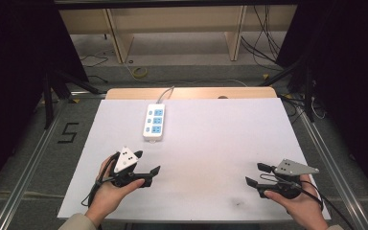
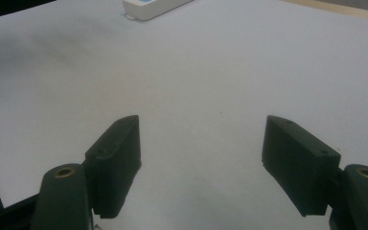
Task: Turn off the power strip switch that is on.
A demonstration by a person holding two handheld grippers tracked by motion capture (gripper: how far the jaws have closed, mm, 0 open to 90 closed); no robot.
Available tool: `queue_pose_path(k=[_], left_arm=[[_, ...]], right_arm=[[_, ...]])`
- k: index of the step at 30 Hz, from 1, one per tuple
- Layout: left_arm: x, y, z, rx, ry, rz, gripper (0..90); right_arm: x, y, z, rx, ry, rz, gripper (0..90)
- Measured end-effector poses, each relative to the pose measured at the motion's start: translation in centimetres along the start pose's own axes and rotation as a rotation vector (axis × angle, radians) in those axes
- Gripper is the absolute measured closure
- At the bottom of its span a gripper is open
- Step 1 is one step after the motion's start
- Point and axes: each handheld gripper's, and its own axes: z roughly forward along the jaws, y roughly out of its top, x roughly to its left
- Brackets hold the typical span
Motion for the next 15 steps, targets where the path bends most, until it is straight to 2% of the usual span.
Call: queue_pose_path(k=[4, 8, 15], left_arm=[[-0.4, -0.7, 0.2, 0.019, 0.017, 0.002, 19.5], [-0.7, -1.0, 0.4, 0.045, 0.035, 0.035, 19.3], [-0.5, -1.3, 0.6, 0.078, 0.041, 0.026, 19.0]], right_arm=[[0.2, 0.1, 0.0, -0.003, 0.006, -0.009, 30.0], [0.3, 0.1, 0.0, -0.001, 0.006, -0.01, 30.0], [0.3, 0.1, 0.1, 0.003, 0.006, -0.009, 30.0]])
